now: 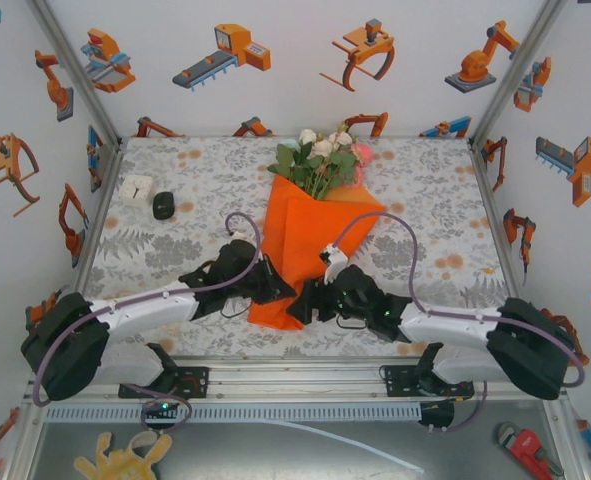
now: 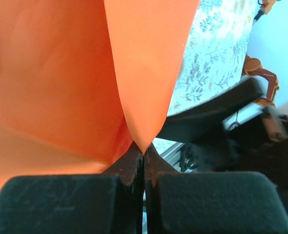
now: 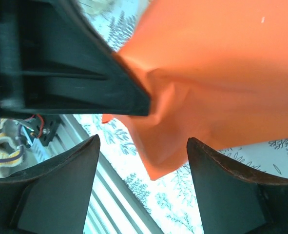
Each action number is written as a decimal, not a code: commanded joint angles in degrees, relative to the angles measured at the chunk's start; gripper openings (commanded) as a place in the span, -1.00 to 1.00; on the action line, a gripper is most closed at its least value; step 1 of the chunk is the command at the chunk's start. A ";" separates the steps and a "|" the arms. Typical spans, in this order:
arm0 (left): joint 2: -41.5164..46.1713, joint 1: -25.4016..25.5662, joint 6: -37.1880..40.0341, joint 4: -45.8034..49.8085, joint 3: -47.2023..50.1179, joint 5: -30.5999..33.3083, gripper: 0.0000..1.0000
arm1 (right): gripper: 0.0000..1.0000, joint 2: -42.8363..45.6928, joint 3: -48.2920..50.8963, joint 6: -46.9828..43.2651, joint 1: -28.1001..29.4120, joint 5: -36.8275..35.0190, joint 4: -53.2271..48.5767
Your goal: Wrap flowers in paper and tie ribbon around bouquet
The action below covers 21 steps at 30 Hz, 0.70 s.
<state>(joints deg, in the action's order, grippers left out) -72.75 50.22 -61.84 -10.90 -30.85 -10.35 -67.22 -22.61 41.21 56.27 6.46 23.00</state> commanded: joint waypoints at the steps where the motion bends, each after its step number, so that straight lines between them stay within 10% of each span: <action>1: 2.65 0.32 -3.08 -3.84 3.71 1.85 -0.92 | 0.34 4.41 -5.97 -5.80 -3.65 2.46 -9.39; 12: 6.47 0.24 -6.48 -1.18 9.95 9.87 -0.91 | 0.18 -11.17 -22.22 -8.51 -17.16 4.04 -21.53; 21: 6.57 0.15 -8.04 -1.21 13.46 11.78 -0.90 | 0.16 -24.79 -24.07 -9.74 -29.62 8.18 -8.83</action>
<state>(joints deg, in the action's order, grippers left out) -66.83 50.22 -67.96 -14.13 -18.61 -0.43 -90.39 -45.08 33.01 28.75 12.69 8.97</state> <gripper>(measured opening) 0.048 0.584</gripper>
